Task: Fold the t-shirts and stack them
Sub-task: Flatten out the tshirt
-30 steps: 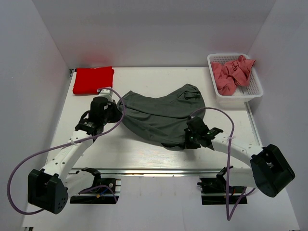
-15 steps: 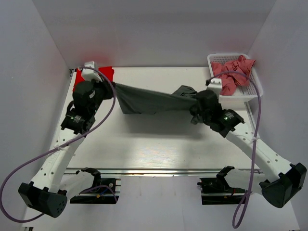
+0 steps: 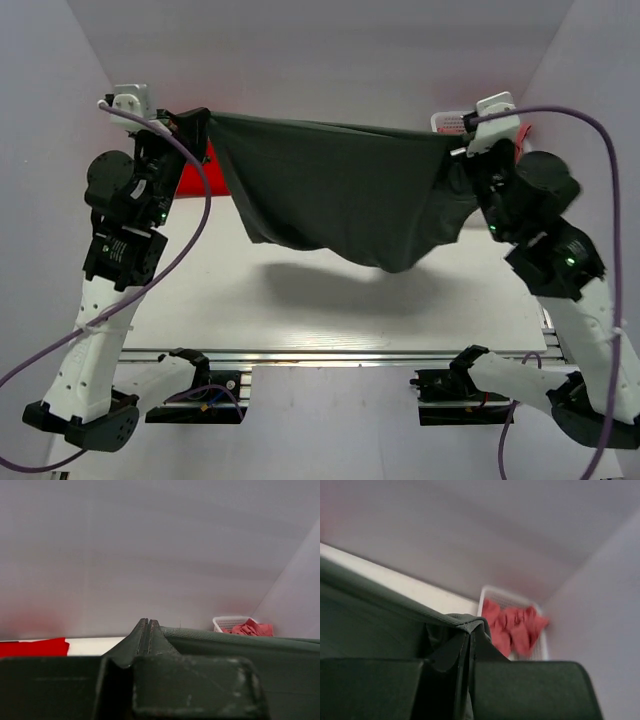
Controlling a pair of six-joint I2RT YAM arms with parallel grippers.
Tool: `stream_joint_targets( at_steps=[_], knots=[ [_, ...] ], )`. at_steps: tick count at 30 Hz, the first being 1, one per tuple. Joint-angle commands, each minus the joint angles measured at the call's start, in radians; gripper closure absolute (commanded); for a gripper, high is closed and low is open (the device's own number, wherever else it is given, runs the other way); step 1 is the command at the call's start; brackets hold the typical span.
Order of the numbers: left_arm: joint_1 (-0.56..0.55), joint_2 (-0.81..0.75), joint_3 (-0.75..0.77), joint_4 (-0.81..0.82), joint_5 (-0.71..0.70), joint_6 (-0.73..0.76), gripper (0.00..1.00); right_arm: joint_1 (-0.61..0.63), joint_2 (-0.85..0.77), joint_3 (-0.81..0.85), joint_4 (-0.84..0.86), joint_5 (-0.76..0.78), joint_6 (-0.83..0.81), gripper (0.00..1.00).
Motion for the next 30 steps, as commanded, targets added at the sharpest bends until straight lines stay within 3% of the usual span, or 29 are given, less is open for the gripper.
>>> stream_joint_targets(
  at_steps=[1,2,5,8,12,18,24,28,30],
  knots=[
    [0.002,-0.067,0.045,-0.029,-0.036,0.045,1.00,-0.003,-0.065,0.130,-0.082,-0.284,-0.260,1.00],
    [0.002,-0.082,0.045,-0.029,-0.036,0.045,1.00,-0.002,-0.088,0.144,-0.152,-0.466,-0.357,1.00],
    [0.002,-0.139,0.045,-0.053,-0.036,0.045,1.00,-0.003,-0.143,0.158,-0.205,-0.711,-0.453,1.00],
    [0.002,-0.193,0.036,-0.067,-0.013,0.045,1.00,-0.003,-0.188,0.165,-0.254,-0.846,-0.574,1.00],
    [0.011,-0.239,0.047,-0.102,0.049,0.026,1.00,-0.006,-0.171,0.236,-0.343,-0.936,-0.614,1.00],
    [0.011,-0.262,0.016,-0.123,0.078,0.006,1.00,-0.006,-0.200,0.163,-0.305,-0.932,-0.613,1.00],
    [0.011,-0.152,-0.091,-0.113,-0.074,-0.025,1.00,-0.005,-0.177,-0.218,0.028,-0.733,-0.619,1.00],
    [0.011,-0.012,-0.224,-0.074,-0.223,-0.048,1.00,-0.020,0.034,-0.341,0.204,-0.513,-0.602,1.00],
    [0.011,0.072,-0.245,-0.060,-0.273,-0.057,1.00,-0.046,0.146,-0.368,0.259,-0.472,-0.602,1.00]
  ],
)
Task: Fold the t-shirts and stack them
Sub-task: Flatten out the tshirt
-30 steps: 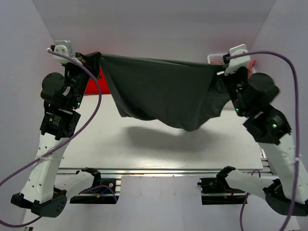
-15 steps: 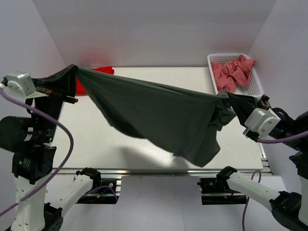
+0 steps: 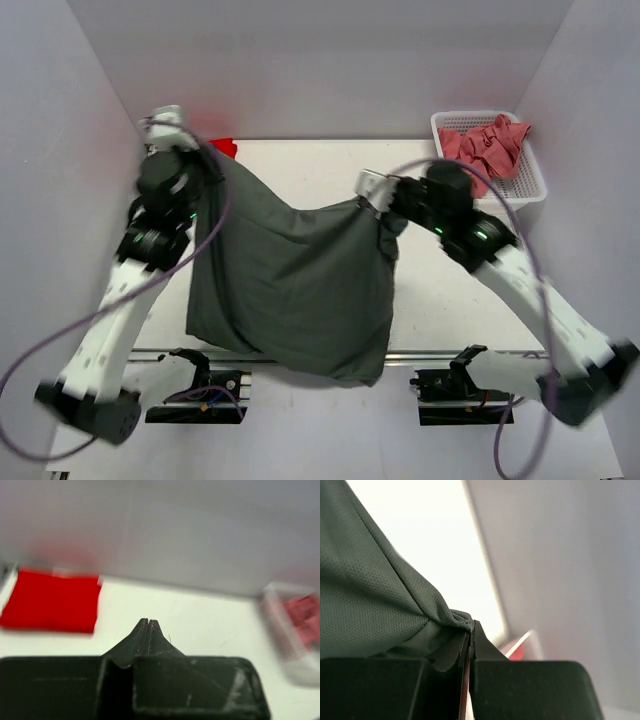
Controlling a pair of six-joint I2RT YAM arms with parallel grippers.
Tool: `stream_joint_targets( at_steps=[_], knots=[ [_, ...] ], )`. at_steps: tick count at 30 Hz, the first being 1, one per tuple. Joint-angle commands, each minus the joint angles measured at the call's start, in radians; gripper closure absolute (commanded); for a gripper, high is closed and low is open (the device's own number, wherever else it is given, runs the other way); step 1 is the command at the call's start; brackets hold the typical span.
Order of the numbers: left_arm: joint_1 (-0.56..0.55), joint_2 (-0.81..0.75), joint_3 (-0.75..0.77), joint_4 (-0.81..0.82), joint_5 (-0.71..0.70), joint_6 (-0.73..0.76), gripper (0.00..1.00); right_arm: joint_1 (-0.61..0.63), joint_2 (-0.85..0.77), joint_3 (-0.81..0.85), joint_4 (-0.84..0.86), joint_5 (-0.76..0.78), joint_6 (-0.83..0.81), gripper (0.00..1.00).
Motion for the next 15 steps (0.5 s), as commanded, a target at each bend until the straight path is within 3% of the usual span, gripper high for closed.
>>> stream_joint_targets(
  at_steps=[1,4,8,10,12,13,14,15],
  knots=[
    [0.004,0.205,-0.051,-0.011,-0.143,-0.026,1.00,-0.050,0.160,-0.029,0.214,0.183,0.013,1.00],
    [0.022,0.415,-0.026,-0.011,-0.187,-0.044,1.00,-0.136,0.460,0.046,0.259,0.192,0.085,1.00],
    [0.081,0.650,0.102,-0.046,-0.157,-0.069,1.00,-0.229,0.726,0.211,0.262,0.228,0.151,1.00],
    [0.090,0.825,0.234,-0.101,-0.123,-0.078,1.00,-0.262,0.847,0.341,0.259,0.261,0.173,0.90],
    [0.113,0.969,0.378,-0.141,-0.073,-0.078,0.81,-0.286,0.976,0.431,0.239,0.272,0.202,0.69],
    [0.113,1.001,0.420,-0.155,-0.052,-0.078,0.66,-0.291,1.006,0.494,0.239,0.281,0.216,0.65],
    [0.113,1.031,0.457,-0.167,-0.011,-0.067,0.30,-0.299,1.030,0.551,0.234,0.290,0.242,0.58],
    [0.122,1.048,0.507,-0.167,0.009,-0.058,0.18,-0.303,1.076,0.576,0.233,0.305,0.274,0.45]
  ],
)
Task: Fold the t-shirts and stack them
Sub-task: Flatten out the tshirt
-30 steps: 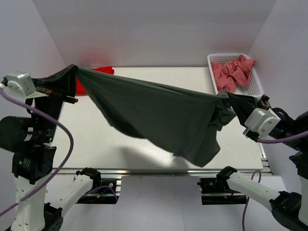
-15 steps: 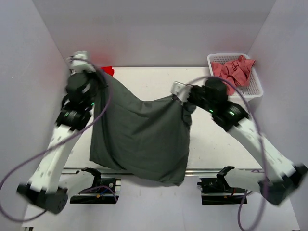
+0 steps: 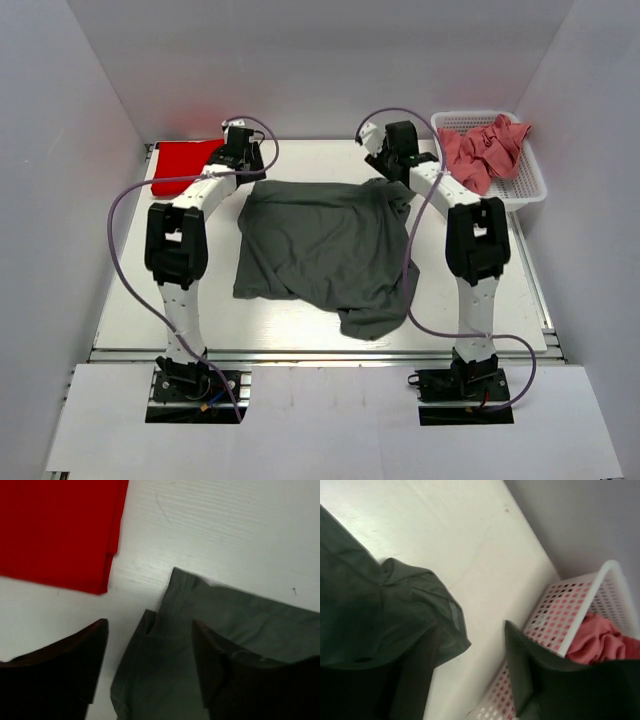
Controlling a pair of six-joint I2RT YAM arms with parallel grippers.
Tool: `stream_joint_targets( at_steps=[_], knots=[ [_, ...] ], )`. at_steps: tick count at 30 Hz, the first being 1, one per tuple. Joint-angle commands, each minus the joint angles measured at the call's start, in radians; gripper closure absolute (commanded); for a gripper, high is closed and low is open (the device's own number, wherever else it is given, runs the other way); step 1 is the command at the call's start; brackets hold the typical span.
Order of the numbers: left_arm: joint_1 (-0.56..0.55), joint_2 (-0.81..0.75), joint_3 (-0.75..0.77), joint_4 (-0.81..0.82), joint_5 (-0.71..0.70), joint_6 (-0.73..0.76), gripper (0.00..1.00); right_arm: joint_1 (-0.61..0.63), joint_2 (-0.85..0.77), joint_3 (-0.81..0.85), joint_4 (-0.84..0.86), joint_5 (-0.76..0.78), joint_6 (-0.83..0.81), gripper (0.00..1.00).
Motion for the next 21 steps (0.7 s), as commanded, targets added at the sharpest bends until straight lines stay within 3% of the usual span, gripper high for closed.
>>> stream_joint_targets(
  at_steps=[1,3,8,10,14,21],
  knots=[
    [0.014,-0.007,0.144,-0.038,0.096,0.012,0.06,-0.019,0.043,0.175,0.049,0.065,0.120,0.37],
    [0.014,-0.007,0.144,0.005,0.144,0.038,0.00,-0.022,0.050,0.195,0.062,0.094,0.177,0.10],
    [0.014,-0.095,0.088,-0.010,0.207,0.052,0.00,-0.017,-0.019,0.217,-0.014,0.154,0.351,0.10],
    [0.014,-0.180,0.033,-0.029,0.217,0.052,0.00,-0.016,-0.073,0.215,-0.136,0.156,0.526,0.10],
    [0.014,-0.393,-0.284,-0.015,0.251,-0.043,0.00,-0.023,-0.194,0.127,-0.310,0.154,0.873,0.10],
    [-0.004,-0.720,-0.700,-0.047,0.285,-0.201,0.00,-0.017,-0.544,-0.411,-0.314,0.044,1.164,0.10]
  ],
)
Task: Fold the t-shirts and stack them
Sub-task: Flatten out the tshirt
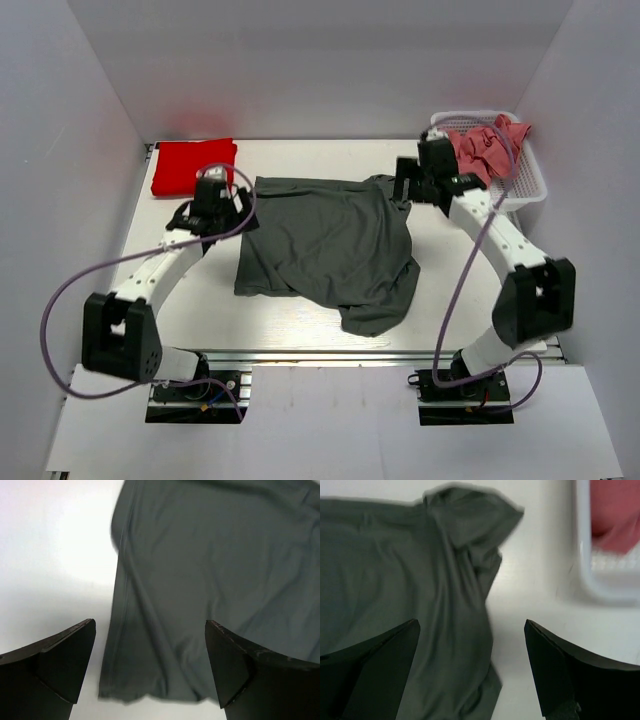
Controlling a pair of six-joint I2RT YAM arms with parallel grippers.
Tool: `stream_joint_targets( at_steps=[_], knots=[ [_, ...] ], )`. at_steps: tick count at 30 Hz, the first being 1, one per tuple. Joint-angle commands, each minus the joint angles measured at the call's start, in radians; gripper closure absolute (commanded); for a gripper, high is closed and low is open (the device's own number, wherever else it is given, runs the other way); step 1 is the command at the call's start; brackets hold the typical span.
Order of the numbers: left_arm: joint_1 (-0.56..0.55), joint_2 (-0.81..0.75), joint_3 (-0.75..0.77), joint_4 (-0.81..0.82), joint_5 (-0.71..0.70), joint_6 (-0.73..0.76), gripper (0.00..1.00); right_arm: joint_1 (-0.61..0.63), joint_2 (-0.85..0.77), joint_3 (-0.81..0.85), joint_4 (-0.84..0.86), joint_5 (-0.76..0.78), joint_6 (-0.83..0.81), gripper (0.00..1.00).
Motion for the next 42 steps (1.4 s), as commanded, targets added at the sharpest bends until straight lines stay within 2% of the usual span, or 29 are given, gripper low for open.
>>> stream_joint_targets(
  at_steps=[1,2,3,4,10,12,16,18,20,24,27,29,32,33,34,35,37,40,42],
  knots=[
    [-0.007,-0.118,-0.168,-0.041,0.043,-0.105,0.00,0.000,-0.122,-0.236,-0.051,-0.076,0.244,0.10],
    [-0.007,-0.146,-0.205,-0.053,0.043,-0.115,0.00,0.003,-0.211,-0.276,-0.045,-0.097,0.274,0.10],
    [-0.007,-0.174,-0.241,-0.053,0.043,-0.137,0.00,0.000,-0.236,-0.387,-0.043,-0.114,0.294,0.10],
    [-0.007,-0.221,-0.305,-0.053,0.043,-0.137,0.00,-0.001,-0.266,-0.428,-0.042,-0.131,0.304,0.10],
    [-0.007,-0.301,-0.437,-0.062,0.053,-0.183,0.00,0.005,-0.507,-0.701,-0.082,-0.294,0.326,0.10],
    [-0.007,-0.301,-0.480,-0.035,0.068,-0.183,0.08,0.005,-0.570,-0.747,-0.114,-0.293,0.332,0.10],
    [-0.007,-0.288,-0.514,0.033,0.102,-0.183,0.30,0.005,-0.598,-0.815,-0.140,-0.303,0.332,0.10],
    [-0.007,-0.272,-0.525,0.068,0.115,-0.183,0.35,0.005,-0.598,-0.848,-0.129,-0.320,0.332,0.10],
    [-0.007,-0.257,-0.534,0.097,0.143,-0.183,0.37,0.005,-0.589,-0.868,-0.108,-0.322,0.334,0.10],
    [-0.007,-0.217,-0.554,0.145,0.197,-0.183,0.50,0.002,-0.558,-0.882,-0.024,-0.244,0.373,0.12],
    [-0.007,-0.197,-0.574,0.160,0.220,-0.174,0.51,0.000,-0.535,-0.873,0.027,-0.220,0.401,0.16],
    [-0.007,-0.183,-0.574,0.169,0.230,-0.174,0.55,0.002,-0.514,-0.876,0.062,-0.207,0.421,0.18],
    [-0.007,-0.153,-0.574,0.160,0.231,-0.174,0.69,0.002,-0.485,-0.881,0.114,-0.202,0.430,0.22],
    [-0.007,-0.142,-0.574,0.160,0.231,-0.174,0.76,0.000,-0.471,-0.884,0.127,-0.200,0.433,0.24],
    [-0.007,-0.142,-0.574,0.147,0.231,-0.174,0.93,-0.001,-0.465,-0.885,0.142,-0.204,0.433,0.28],
    [-0.007,-0.142,-0.574,0.134,0.231,-0.174,1.00,0.000,-0.448,-0.884,0.145,-0.207,0.435,0.37],
    [-0.007,-0.155,-0.563,0.125,0.220,-0.174,1.00,0.002,-0.426,-0.882,0.141,-0.211,0.435,0.50],
    [-0.007,-0.218,-0.563,0.116,0.202,-0.163,1.00,0.002,-0.417,-0.896,0.151,-0.213,0.426,0.58],
    [-0.007,-0.261,-0.554,0.105,0.189,-0.154,1.00,0.000,-0.405,-0.901,0.159,-0.208,0.427,0.79]
  ],
)
